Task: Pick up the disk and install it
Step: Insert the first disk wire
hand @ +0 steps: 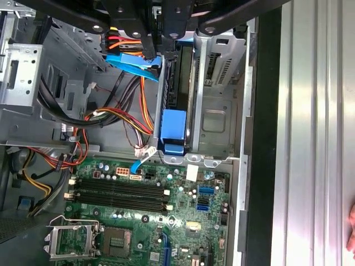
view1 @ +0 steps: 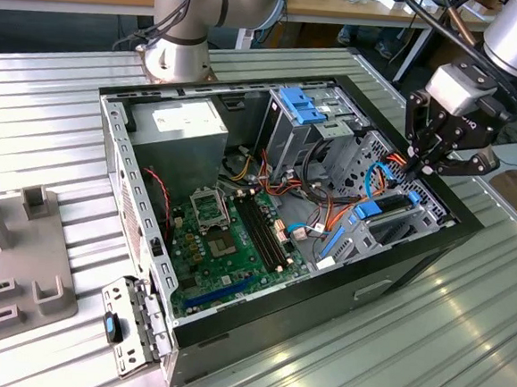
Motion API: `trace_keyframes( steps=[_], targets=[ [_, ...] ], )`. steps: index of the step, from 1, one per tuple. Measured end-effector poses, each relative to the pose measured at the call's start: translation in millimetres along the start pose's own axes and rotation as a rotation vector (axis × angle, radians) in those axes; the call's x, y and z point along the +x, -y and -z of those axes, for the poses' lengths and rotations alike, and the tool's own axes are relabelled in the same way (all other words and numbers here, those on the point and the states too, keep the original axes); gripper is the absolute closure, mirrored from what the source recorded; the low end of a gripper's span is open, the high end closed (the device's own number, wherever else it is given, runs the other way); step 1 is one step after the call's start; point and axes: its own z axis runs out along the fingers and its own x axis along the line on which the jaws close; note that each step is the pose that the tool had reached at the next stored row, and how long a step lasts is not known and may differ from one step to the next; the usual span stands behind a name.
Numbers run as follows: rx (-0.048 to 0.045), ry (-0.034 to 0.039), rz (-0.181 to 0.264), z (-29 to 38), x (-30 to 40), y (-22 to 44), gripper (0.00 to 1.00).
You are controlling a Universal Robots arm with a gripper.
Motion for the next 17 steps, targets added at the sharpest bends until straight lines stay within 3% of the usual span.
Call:
trace_keyframes(
  steps=[6, 9, 13, 17],
  targets=[
    [0.0001, -0.0001, 0.0, -0.3, -0.3, -4.1, 0.84],
    [0.0019, -0.0041, -0.041, -4.9, -0.1, -4.8, 0.84],
    [0.0034, -0.0051, -0.052, -12.0, 0.8, -8.6, 0.84],
    [0.0036, -0.0056, -0.056, -13.2, 0.9, -10.0, 0.84]
  ],
)
